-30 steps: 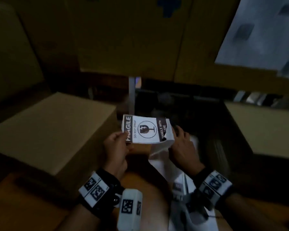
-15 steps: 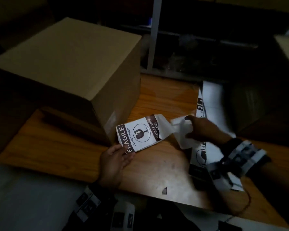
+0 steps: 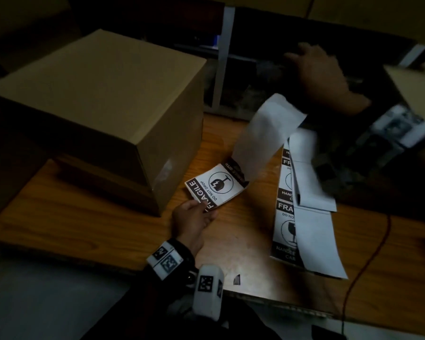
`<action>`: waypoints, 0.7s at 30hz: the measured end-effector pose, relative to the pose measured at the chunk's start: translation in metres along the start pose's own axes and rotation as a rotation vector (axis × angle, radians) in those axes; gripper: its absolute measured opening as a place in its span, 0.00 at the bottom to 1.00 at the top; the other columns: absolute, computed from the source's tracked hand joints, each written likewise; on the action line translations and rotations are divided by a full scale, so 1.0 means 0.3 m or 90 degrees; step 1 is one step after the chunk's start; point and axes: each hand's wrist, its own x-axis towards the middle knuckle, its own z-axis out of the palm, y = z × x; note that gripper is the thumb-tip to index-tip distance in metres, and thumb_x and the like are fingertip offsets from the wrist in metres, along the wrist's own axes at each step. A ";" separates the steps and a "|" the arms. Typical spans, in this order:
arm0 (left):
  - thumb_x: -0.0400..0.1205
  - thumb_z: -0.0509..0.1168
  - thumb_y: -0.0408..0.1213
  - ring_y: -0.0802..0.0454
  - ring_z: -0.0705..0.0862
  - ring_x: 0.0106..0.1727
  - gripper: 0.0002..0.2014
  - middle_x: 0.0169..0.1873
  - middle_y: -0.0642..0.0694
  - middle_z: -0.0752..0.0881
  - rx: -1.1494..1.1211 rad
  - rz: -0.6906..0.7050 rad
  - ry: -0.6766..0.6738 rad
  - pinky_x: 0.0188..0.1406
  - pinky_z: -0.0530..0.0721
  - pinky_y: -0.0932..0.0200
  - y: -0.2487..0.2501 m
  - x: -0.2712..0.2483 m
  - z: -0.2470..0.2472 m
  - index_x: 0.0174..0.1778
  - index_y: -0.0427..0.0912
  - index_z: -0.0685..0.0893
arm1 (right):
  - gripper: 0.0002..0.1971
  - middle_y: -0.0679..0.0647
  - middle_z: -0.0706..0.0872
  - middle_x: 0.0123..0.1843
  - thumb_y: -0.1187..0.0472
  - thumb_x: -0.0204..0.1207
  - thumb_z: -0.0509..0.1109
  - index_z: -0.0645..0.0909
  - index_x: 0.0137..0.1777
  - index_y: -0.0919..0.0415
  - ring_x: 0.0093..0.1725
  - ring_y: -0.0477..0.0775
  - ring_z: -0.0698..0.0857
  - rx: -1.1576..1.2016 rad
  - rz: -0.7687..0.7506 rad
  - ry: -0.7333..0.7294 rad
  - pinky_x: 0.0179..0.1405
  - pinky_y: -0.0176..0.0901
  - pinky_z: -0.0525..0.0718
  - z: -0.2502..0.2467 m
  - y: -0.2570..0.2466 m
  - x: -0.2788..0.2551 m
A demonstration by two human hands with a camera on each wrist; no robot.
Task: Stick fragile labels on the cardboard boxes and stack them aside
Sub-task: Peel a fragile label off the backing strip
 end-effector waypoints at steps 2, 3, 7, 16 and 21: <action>0.82 0.63 0.20 0.49 0.87 0.31 0.06 0.35 0.40 0.88 -0.019 -0.001 -0.032 0.34 0.89 0.61 -0.009 -0.009 -0.001 0.43 0.33 0.82 | 0.10 0.64 0.85 0.56 0.67 0.78 0.69 0.85 0.58 0.65 0.52 0.65 0.85 0.197 -0.043 0.067 0.49 0.56 0.83 0.050 -0.082 -0.137; 0.82 0.62 0.19 0.49 0.87 0.34 0.07 0.35 0.41 0.88 -0.024 0.003 -0.051 0.38 0.90 0.61 -0.014 -0.012 -0.004 0.44 0.33 0.83 | 0.08 0.59 0.87 0.52 0.68 0.77 0.70 0.87 0.54 0.64 0.45 0.56 0.85 0.275 -0.060 0.038 0.44 0.47 0.83 0.093 -0.138 -0.220; 0.81 0.61 0.16 0.50 0.89 0.41 0.11 0.38 0.42 0.91 -0.014 0.014 -0.107 0.42 0.90 0.62 -0.044 -0.008 -0.043 0.50 0.32 0.86 | 0.08 0.52 0.91 0.51 0.66 0.76 0.73 0.90 0.53 0.58 0.43 0.45 0.85 0.408 -0.055 -0.156 0.45 0.43 0.86 0.353 -0.303 -0.464; 0.81 0.65 0.21 0.49 0.91 0.37 0.05 0.34 0.41 0.91 -0.074 -0.017 -0.103 0.38 0.89 0.63 -0.075 0.003 -0.118 0.49 0.29 0.85 | 0.11 0.52 0.91 0.52 0.70 0.75 0.73 0.90 0.54 0.60 0.51 0.46 0.87 0.558 -0.013 -0.177 0.56 0.36 0.82 0.554 -0.397 -0.612; 0.83 0.63 0.24 0.48 0.91 0.40 0.06 0.37 0.39 0.91 -0.073 -0.016 -0.112 0.37 0.87 0.63 -0.084 0.011 -0.140 0.51 0.30 0.85 | 0.11 0.52 0.92 0.53 0.69 0.75 0.72 0.90 0.54 0.59 0.52 0.45 0.87 0.574 -0.010 -0.156 0.57 0.35 0.82 0.576 -0.404 -0.623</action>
